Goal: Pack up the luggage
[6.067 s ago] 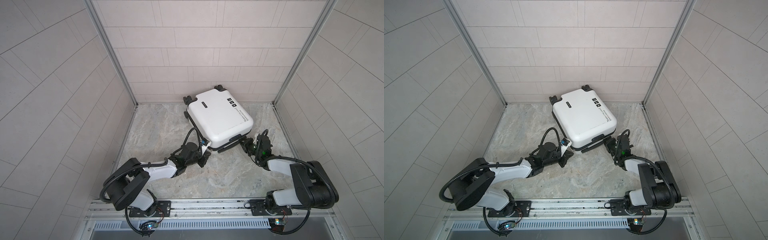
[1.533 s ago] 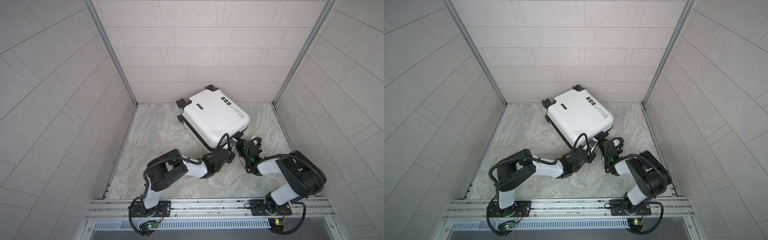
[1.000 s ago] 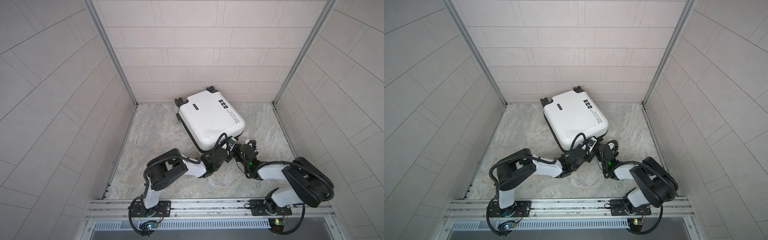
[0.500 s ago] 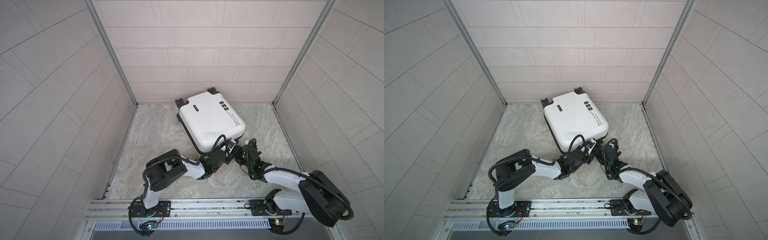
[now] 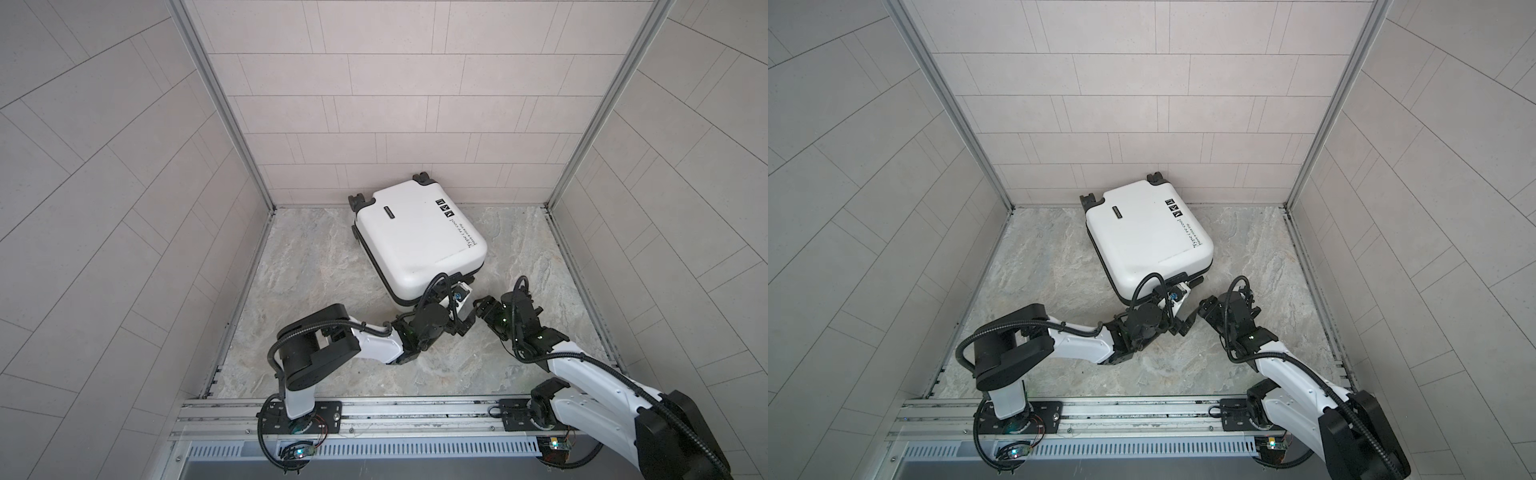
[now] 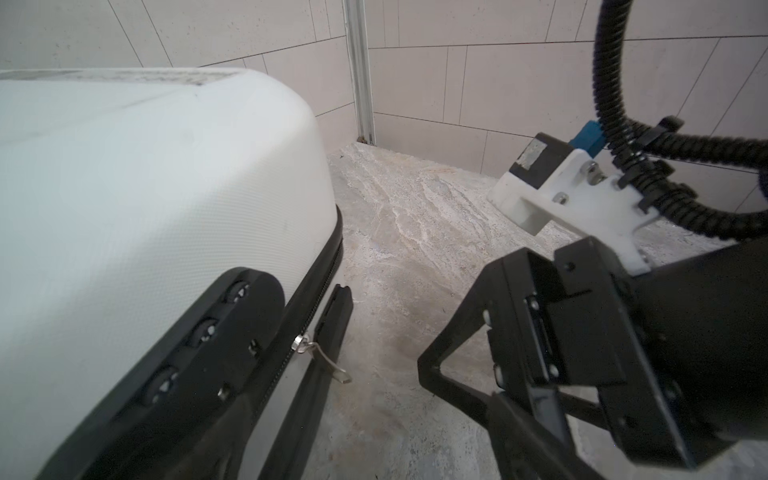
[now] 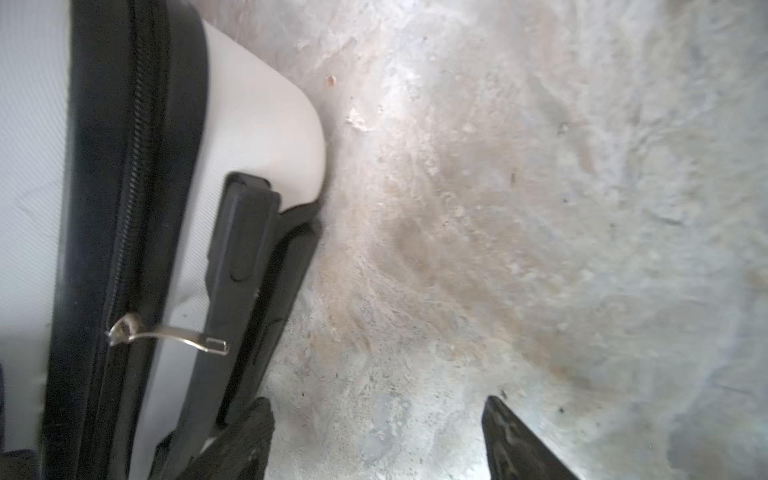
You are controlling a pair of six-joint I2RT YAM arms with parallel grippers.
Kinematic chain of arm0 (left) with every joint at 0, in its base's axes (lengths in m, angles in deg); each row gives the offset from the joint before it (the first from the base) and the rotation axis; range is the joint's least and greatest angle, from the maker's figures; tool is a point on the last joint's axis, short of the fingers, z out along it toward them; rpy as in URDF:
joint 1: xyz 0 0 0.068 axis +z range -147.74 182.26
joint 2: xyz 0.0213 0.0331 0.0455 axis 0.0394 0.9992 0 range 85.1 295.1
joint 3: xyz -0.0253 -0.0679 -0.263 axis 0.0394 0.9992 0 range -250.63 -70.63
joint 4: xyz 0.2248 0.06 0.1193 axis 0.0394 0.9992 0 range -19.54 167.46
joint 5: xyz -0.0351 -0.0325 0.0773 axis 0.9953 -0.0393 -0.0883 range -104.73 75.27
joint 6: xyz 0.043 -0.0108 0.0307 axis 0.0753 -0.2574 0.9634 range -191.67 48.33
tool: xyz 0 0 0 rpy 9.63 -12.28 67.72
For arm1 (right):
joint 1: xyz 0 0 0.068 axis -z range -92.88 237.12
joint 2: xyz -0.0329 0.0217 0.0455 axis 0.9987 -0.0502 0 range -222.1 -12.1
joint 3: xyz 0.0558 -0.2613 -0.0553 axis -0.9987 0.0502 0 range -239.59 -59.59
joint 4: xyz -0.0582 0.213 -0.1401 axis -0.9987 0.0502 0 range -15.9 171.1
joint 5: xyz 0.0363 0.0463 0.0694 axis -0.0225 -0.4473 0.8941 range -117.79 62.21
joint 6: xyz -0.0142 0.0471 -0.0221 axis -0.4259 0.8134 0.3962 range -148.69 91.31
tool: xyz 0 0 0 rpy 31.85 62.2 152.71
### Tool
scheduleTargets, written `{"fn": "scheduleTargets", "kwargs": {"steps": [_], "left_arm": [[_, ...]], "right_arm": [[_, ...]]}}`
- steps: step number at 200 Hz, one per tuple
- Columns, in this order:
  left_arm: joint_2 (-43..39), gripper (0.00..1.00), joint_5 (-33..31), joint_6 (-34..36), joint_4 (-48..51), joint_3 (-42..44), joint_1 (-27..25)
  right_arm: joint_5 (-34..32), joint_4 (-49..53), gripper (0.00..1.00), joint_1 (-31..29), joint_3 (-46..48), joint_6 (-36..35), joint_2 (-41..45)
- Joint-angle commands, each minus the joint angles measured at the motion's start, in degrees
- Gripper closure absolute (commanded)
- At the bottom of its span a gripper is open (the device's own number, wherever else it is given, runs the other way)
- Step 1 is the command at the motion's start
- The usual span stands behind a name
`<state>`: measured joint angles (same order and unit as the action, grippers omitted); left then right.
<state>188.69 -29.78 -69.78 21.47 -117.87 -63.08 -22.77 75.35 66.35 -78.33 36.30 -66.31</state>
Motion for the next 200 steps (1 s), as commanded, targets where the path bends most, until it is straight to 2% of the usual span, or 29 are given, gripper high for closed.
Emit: {"fn": "scheduleTargets", "kwargs": {"steps": [1,49,79,102,126,146,163,172,200], "left_arm": [[-5.6,0.0,1.0,0.1,1.9,0.0,-1.3],[-17.7,0.0,-1.1,-4.8,15.2,1.2,-2.0],[-25.5,0.0,-4.2,-12.4,25.3,1.3,-2.0],[-29.6,0.0,-8.5,-21.9,36.6,-0.7,-1.9],[-32.9,0.0,-9.7,-28.4,45.6,-2.7,-1.9],[-35.6,0.0,-9.9,-33.6,48.5,-2.4,-1.4],[-37.7,0.0,-9.8,-40.5,49.0,-0.6,-0.7],[-38.6,0.0,-10.2,-46.4,47.8,1.3,-0.7],[-39.5,0.01,-9.1,-60.2,35.3,10.2,-1.3]], "right_arm": [[1.0,2.5,0.15,1.0,-4.0,-6.0,3.0],[2.8,10.2,0.13,3.0,-9.7,-17.6,4.0],[4.3,12.0,0.13,3.2,-12.3,-24.1,2.5],[7.1,11.9,0.19,3.2,-14.9,-29.6,-0.7],[9.8,12.4,0.36,3.2,-18.8,-34.9,-5.7],[11.5,11.3,0.49,3.2,-20.6,-38.1,-9.6],[12.1,9.0,0.5,3.2,-21.2,-39.6,-12.0],[12.6,7.6,0.49,3.1,-21.4,-40.4,-12.9],[12.1,6.0,0.48,3.1,-21.9,-43.2,-13.4]]}}
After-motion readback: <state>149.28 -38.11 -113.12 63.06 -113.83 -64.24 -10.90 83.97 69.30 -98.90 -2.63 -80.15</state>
